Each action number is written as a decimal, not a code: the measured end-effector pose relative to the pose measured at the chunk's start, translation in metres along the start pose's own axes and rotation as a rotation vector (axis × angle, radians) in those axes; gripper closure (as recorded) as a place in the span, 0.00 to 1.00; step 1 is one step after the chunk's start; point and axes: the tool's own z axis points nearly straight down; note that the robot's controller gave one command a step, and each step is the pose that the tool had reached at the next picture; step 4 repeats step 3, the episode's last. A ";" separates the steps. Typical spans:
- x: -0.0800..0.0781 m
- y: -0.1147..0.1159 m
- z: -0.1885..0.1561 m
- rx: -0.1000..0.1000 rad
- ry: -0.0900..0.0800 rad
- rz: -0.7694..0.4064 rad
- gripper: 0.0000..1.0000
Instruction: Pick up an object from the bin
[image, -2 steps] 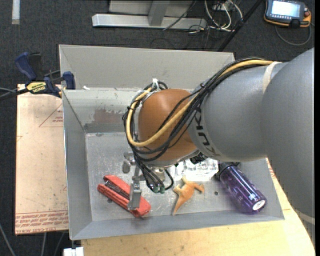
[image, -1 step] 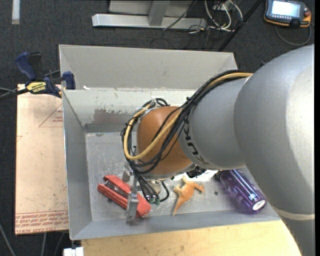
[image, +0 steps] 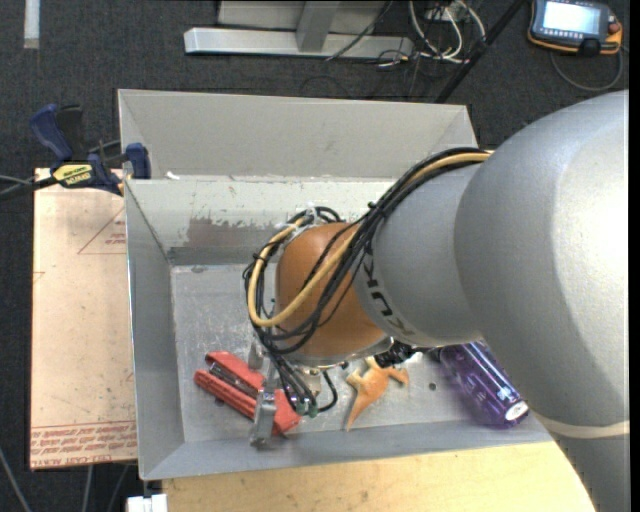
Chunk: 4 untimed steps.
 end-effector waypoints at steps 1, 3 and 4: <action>0.000 -0.006 -0.022 -0.003 -0.005 0.149 0.00; 0.007 0.006 0.024 -0.004 -0.002 0.328 1.00; 0.007 0.006 0.024 -0.004 -0.002 0.328 1.00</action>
Offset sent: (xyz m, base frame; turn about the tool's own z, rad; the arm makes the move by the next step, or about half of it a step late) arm -0.0041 0.0097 -0.0234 0.0297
